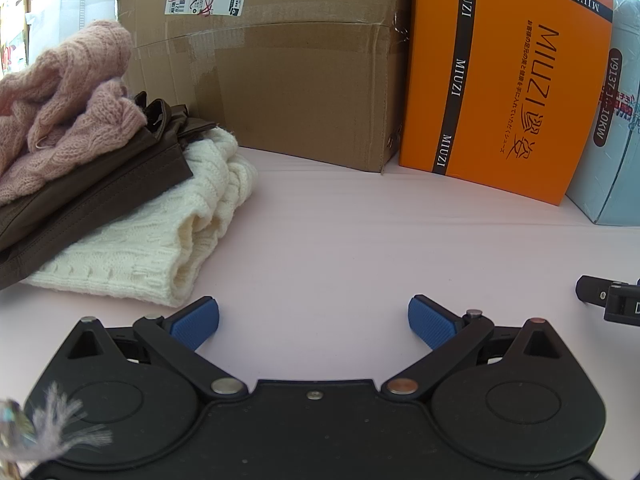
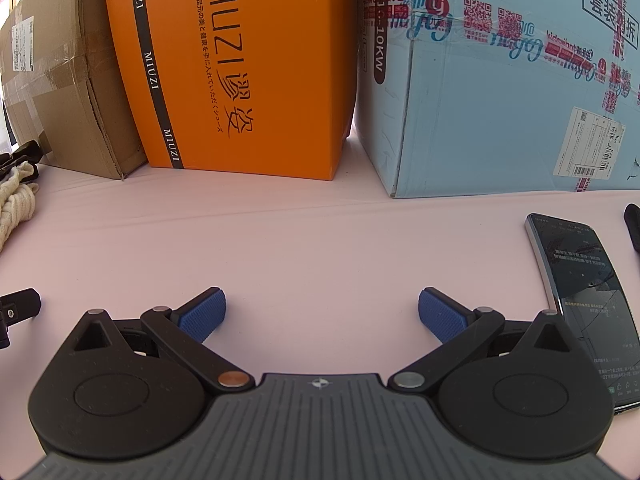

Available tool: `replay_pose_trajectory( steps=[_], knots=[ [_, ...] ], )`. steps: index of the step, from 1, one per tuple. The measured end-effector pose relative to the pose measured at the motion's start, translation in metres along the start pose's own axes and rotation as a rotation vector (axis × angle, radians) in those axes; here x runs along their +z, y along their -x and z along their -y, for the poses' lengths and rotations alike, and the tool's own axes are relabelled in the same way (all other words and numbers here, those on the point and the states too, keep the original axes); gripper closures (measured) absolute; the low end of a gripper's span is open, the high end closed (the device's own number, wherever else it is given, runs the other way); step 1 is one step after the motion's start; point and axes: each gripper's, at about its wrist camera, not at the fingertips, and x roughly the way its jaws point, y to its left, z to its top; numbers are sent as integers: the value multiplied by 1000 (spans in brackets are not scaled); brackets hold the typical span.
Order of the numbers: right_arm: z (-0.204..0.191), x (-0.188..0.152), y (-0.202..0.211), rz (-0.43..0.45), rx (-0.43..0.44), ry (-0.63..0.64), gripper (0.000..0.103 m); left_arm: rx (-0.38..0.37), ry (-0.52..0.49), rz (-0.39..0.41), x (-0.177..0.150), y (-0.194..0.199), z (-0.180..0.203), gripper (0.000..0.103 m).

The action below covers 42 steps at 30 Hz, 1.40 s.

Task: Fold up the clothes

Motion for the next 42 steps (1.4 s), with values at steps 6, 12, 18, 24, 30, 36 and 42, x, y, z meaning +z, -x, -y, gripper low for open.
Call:
replay_pose_trajectory(
  steps=[6, 12, 18, 24, 30, 36, 42],
  knots=[
    [0, 0, 0, 0, 0, 0, 0, 0, 0, 0, -1, 0, -1, 0],
    [0, 0, 0, 0, 0, 0, 0, 0, -1, 0, 0, -2, -1, 0],
    [0, 0, 0, 0, 0, 0, 0, -1, 0, 0, -1, -1, 0, 0],
    [0, 0, 0, 0, 0, 0, 0, -1, -1, 0, -1, -1, 0, 0],
    [0, 0, 0, 0, 0, 0, 0, -2, -1, 0, -1, -1, 0, 0],
    [0, 0, 0, 0, 0, 0, 0, -2, -2, 0, -1, -1, 0, 0],
    [0, 0, 0, 0, 0, 0, 0, -3, -2, 0, -1, -1, 0, 0]
  ],
)
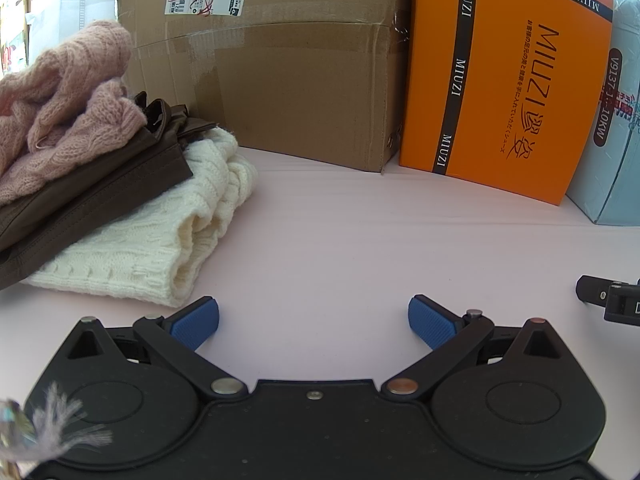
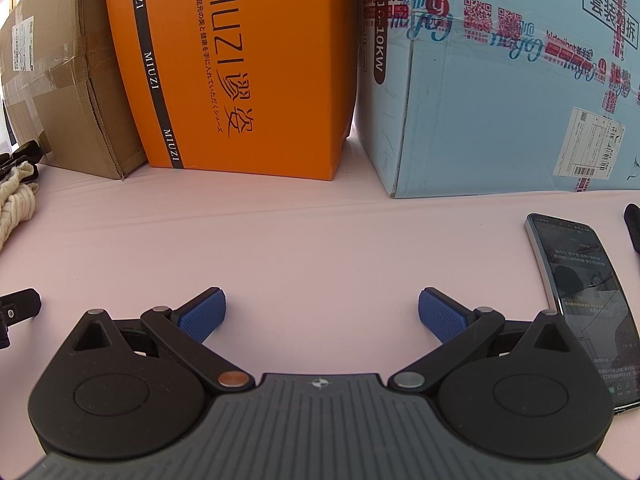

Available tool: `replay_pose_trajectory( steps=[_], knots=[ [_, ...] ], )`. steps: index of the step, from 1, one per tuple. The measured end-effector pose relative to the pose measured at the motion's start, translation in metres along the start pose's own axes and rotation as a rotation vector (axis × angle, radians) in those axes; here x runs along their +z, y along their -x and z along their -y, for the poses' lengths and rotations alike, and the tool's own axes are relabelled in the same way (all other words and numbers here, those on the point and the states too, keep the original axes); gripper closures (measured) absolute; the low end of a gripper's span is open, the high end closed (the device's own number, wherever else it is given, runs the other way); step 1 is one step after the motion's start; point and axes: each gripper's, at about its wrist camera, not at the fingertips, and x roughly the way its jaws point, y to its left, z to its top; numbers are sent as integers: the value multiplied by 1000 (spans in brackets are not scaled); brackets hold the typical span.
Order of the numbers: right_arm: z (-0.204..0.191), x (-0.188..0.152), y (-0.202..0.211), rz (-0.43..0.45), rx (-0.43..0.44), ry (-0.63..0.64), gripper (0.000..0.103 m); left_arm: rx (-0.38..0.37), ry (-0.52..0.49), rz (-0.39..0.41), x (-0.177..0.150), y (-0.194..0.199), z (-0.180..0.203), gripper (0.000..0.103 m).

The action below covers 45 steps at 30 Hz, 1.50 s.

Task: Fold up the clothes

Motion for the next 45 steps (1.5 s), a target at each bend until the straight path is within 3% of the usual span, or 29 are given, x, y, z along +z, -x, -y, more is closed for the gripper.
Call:
replay_pose_trajectory(
  steps=[45],
  knots=[
    [1, 0, 0, 0, 0, -1, 0, 6, -18, -6, 1, 0, 1, 0]
  ],
)
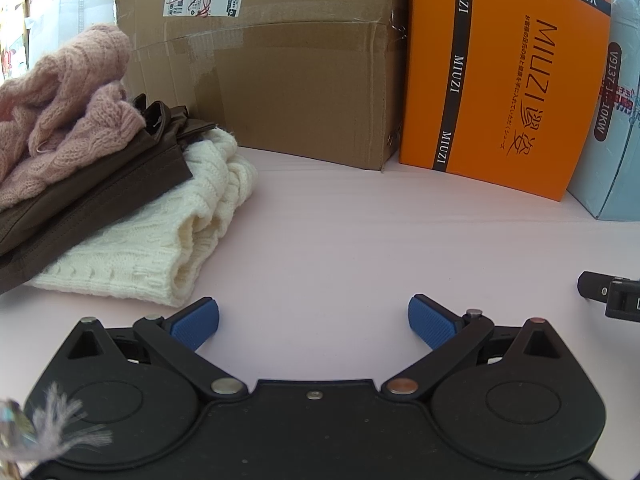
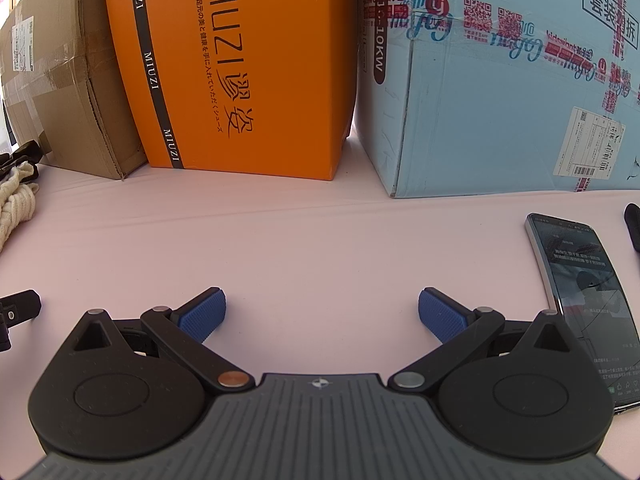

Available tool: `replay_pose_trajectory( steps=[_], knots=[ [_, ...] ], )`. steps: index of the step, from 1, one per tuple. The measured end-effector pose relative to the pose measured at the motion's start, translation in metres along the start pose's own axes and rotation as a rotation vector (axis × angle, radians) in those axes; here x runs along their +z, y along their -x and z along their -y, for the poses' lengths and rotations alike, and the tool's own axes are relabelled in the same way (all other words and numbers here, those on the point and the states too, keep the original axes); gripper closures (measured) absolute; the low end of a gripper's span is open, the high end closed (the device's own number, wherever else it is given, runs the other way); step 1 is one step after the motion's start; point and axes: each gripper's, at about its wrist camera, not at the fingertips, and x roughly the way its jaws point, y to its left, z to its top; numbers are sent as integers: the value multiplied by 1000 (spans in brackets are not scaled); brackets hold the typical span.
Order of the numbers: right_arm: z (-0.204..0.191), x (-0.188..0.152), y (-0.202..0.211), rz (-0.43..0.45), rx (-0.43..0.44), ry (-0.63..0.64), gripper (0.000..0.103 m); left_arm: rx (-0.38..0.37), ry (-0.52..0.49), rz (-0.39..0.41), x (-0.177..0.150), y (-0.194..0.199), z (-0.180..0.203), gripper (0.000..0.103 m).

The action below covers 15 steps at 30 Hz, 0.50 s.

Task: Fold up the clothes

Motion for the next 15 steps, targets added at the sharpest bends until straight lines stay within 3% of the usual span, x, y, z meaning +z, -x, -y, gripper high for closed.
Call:
replay_pose_trajectory(
  steps=[15],
  knots=[
    [-1, 0, 0, 0, -2, 3, 0, -11, 23, -1, 0, 7, -5, 0]
  ],
)
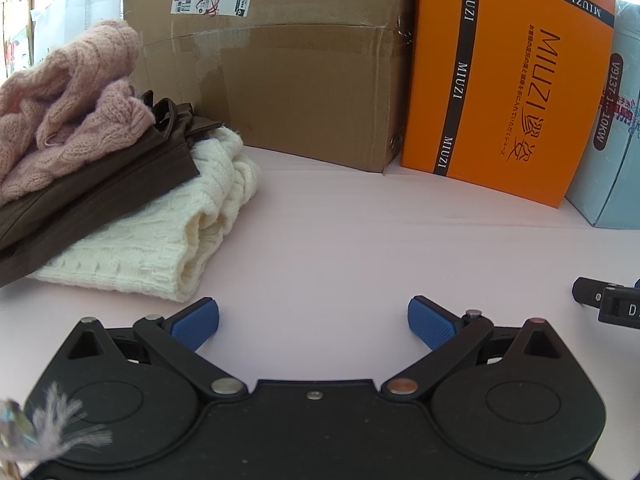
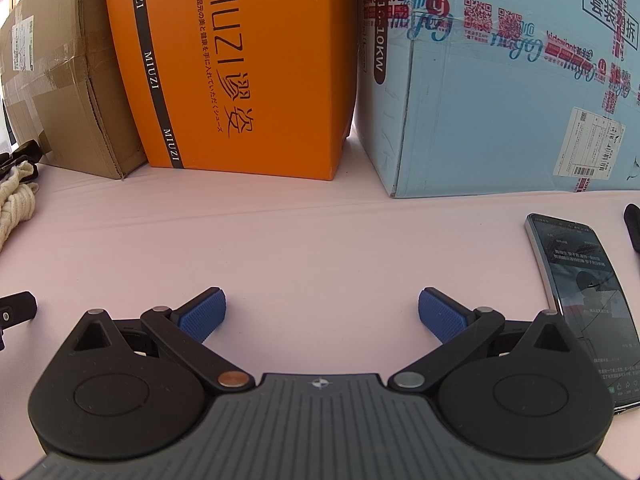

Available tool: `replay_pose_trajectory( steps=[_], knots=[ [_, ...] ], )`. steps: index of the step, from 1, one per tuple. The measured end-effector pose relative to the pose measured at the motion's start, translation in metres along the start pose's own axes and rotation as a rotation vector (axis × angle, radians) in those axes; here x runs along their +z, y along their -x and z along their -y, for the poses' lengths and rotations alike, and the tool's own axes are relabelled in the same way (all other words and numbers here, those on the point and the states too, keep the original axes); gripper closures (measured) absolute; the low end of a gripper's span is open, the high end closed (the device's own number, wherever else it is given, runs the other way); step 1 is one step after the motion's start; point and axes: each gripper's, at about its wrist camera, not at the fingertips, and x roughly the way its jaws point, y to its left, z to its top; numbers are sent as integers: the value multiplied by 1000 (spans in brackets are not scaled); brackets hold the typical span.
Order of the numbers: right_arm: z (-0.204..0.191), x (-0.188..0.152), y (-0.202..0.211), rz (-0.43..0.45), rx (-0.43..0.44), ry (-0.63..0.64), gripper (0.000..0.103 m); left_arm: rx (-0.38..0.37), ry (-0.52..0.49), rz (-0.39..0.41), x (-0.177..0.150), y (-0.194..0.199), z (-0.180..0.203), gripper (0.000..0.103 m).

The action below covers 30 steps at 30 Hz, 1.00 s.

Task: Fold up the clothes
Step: 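Reach both tools to the pink sweater atop the stack and grasp it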

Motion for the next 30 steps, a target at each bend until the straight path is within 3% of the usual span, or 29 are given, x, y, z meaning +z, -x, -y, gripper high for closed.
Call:
replay_pose_trajectory(
  steps=[6, 12, 15, 19, 25, 30],
  knots=[
    [0, 0, 0, 0, 2, -2, 0, -23, 14, 44, 0, 8, -4, 0],
    [-4, 0, 7, 21, 13, -3, 0, -57, 77, 205, -1, 41, -15, 0],
    [-14, -1, 23, 84, 69, 1, 0, -91, 99, 344, -4, 60, -20, 0],
    [-33, -1, 50, 167, 206, 10, 0, -101, 115, 430, 8, 80, -40, 0],
    [-67, 8, 79, 289, 385, 33, 0, 77, 170, 557, 41, 99, -110, 0],
    [-107, 26, 85, 318, 522, 69, 0, 123, 336, 650, 52, 106, -197, 0]
  ],
)
